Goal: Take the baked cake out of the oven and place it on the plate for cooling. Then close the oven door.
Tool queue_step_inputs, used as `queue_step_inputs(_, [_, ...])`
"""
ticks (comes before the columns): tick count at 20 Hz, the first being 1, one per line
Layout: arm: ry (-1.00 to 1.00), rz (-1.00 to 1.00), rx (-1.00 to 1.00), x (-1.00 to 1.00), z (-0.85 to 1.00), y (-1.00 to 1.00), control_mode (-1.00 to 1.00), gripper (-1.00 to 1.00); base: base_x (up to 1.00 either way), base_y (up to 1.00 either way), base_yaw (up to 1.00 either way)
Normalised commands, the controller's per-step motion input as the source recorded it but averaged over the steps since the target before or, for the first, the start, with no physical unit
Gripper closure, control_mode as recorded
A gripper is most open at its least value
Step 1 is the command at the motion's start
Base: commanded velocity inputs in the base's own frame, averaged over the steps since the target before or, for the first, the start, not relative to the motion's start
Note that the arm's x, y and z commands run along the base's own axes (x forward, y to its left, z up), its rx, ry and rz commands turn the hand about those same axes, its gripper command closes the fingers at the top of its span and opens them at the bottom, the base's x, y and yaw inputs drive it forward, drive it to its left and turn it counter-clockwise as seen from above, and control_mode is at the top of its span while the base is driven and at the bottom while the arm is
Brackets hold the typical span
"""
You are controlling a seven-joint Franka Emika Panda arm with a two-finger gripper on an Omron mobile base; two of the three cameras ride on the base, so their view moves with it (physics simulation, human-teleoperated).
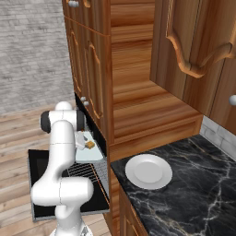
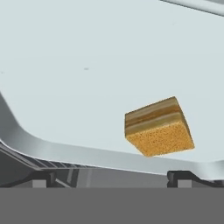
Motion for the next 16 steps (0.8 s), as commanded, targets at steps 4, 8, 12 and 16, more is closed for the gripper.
queue_step_inputs(4, [0.00,0.02,0.00,0.04,-0.05,0.00,-1.00,-1.00,0.00,0.00,0.00])
queue_step_inputs(8, [0.00,0.05,0.00,0.03,-0.02,0.01,-1.00,-1.00,0.00,0.00,0.00])
queue_step_inputs(12, [0.00,0.07,0.00,0.07,-0.01,0.05,-1.00,-1.00,0.00,0.00,0.00])
queue_step_inputs(16, [0.00,0.07,0.00,0.10,-0.01,0.06,-1.00,-1.00,0.00,0.00,0.00])
